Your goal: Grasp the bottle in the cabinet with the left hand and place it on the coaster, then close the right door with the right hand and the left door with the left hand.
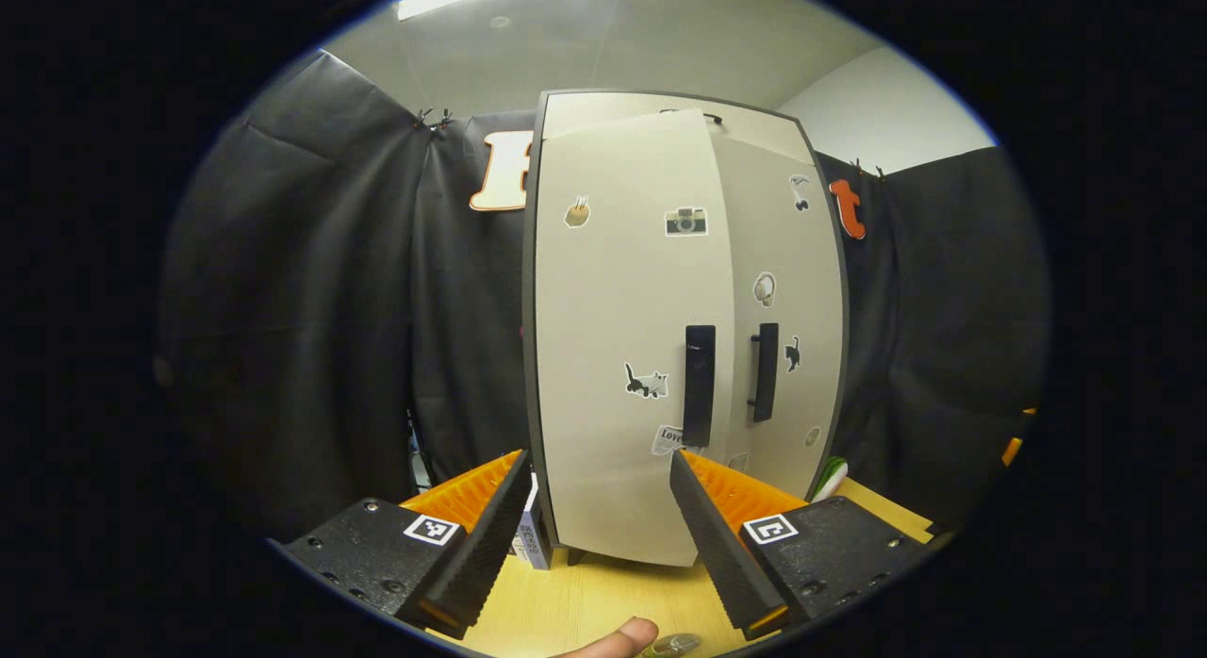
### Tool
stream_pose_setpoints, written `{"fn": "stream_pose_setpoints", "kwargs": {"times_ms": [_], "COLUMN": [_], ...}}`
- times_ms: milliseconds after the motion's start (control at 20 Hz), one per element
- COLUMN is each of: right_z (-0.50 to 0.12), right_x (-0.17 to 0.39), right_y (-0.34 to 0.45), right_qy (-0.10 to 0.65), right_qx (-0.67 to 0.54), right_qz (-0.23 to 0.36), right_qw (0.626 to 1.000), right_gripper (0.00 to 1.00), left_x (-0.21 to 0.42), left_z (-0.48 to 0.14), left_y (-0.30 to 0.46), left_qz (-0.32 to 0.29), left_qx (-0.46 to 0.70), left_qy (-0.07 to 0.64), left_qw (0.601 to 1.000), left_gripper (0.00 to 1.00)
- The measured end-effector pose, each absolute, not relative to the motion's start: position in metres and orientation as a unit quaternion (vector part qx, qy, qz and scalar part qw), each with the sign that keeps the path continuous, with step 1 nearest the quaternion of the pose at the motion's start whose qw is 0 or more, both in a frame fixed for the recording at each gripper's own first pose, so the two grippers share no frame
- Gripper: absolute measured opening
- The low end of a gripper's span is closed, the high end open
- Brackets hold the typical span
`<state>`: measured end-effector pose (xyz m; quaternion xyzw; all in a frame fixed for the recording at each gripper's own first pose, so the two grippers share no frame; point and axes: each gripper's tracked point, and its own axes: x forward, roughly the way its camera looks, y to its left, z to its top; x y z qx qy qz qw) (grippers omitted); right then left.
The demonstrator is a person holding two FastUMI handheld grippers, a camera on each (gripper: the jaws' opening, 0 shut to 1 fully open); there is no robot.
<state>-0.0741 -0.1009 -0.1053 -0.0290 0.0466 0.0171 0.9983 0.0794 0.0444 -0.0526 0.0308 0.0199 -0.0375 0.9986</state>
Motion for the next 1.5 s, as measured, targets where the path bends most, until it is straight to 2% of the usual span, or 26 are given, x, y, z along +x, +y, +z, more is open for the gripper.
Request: {"fn": "stream_pose_setpoints", "kwargs": {"times_ms": [250,300,400,450,500,700,750,950,1200,1250,1300,1350,1400,1500], "right_z": [-0.08,-0.075,-0.063,-0.054,-0.046,-0.028,-0.026,-0.031,-0.041,-0.045,-0.046,-0.045,-0.045,-0.042], "right_x": [-0.064,-0.061,-0.052,-0.047,-0.039,-0.009,-0.003,0.012,0.016,0.016,0.016,0.015,0.014,0.01], "right_y": [-0.058,-0.044,-0.023,-0.016,-0.011,0.003,0.004,0.006,-0.007,-0.008,-0.01,-0.01,-0.007,0.0], "right_qy": [0.017,0.014,0.012,0.009,0.008,0.009,0.009,0.028,0.034,0.037,0.038,0.037,0.036,0.031], "right_qx": [-0.022,-0.014,-0.006,-0.008,-0.01,-0.018,-0.016,-0.004,-0.026,-0.029,-0.032,-0.033,-0.033,-0.031], "right_qz": [0.048,0.058,0.069,0.071,0.07,0.054,0.049,0.033,0.01,0.006,0.001,-0.001,0.003,0.008], "right_qw": [0.998,0.998,0.997,0.997,0.997,0.998,0.999,0.999,0.999,0.999,0.999,0.999,0.999,0.999], "right_gripper": [0.93,0.9,0.92,0.89,0.92,0.93,0.89,0.92,0.89,0.92,0.92,0.89,0.92,0.89], "left_x": [0.047,0.043,0.036,0.036,0.036,0.039,0.04,0.045,0.053,0.052,0.052,0.051,0.05,0.048], "left_z": [-0.035,-0.031,-0.026,-0.023,-0.019,-0.001,0.002,-0.012,0.0,-0.002,-0.004,-0.005,-0.006,-0.003], "left_y": [0.05,0.052,0.056,0.055,0.051,0.053,0.055,0.048,0.044,0.042,0.041,0.041,0.041,0.04], "left_qz": [-0.025,-0.018,-0.009,-0.012,-0.021,-0.028,-0.024,-0.027,-0.025,-0.026,-0.027,-0.028,-0.028,-0.034], "left_qx": [0.031,0.033,0.04,0.036,0.029,0.022,0.024,0.018,0.021,0.022,0.022,0.021,0.018,0.007], "left_qy": [0.006,0.0,-0.001,-0.002,-0.001,-0.008,-0.011,0.022,0.009,0.009,0.01,0.012,0.013,0.016], "left_qw": [0.999,0.999,0.999,0.999,0.999,0.999,0.999,0.999,0.999,0.999,0.999,0.999,0.999,0.999], "left_gripper": [0.94,0.92,0.94,0.94,0.93,0.92,0.92,0.94,0.94,0.92,0.94,0.92,0.94,0.94]}}
